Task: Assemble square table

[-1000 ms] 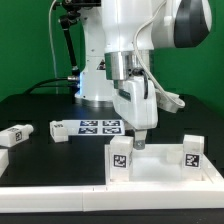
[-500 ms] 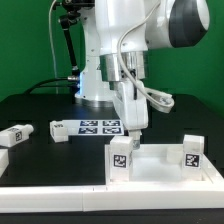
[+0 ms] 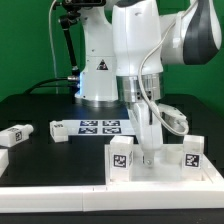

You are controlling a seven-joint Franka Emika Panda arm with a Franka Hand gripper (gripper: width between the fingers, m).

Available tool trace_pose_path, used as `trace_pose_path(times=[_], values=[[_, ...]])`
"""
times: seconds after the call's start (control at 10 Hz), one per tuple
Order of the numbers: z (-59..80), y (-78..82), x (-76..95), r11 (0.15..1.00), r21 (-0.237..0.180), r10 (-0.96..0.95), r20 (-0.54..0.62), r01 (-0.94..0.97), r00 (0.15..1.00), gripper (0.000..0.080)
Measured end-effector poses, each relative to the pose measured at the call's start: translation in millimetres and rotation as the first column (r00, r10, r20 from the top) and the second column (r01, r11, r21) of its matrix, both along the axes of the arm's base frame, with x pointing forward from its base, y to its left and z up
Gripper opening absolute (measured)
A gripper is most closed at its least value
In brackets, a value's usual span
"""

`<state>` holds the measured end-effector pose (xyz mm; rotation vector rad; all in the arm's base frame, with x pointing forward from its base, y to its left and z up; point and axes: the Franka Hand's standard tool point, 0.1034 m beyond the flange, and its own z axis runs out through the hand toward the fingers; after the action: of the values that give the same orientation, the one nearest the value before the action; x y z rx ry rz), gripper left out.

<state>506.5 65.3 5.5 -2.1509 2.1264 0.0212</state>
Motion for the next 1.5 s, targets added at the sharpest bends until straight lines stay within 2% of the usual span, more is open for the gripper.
trace_pose_path(times=[0.1, 0.3, 0.4, 0.5, 0.6, 0.7, 1.5], values=[[0.2, -1.6, 0.4, 1.0, -0.003, -0.003, 0.003, 0.003, 1.0, 0.0649], [0.0, -1.6, 0.1, 1.0, -0.003, -0.002, 0.003, 0.002, 1.0, 0.0388], [-1.6, -1.6, -3.2, 1.0, -0.001, -0.002, -0.006, 0.002, 1.0, 0.0388], [-2.5, -1.4, -8.5, 1.0, 0.003, -0.002, -0.019, 0.002, 1.0, 0.0206], [-2.4, -1.4, -13.0, 1.0, 0.007, -0.003, -0.027, 0.003, 1.0, 0.0206], [-2.1, -1.6, -13.6, 1.0, 0.007, -0.004, -0.027, 0.004, 1.0, 0.0048], [-2.1, -1.8, -13.7, 1.0, 0.006, -0.004, -0.027, 0.004, 1.0, 0.0048]])
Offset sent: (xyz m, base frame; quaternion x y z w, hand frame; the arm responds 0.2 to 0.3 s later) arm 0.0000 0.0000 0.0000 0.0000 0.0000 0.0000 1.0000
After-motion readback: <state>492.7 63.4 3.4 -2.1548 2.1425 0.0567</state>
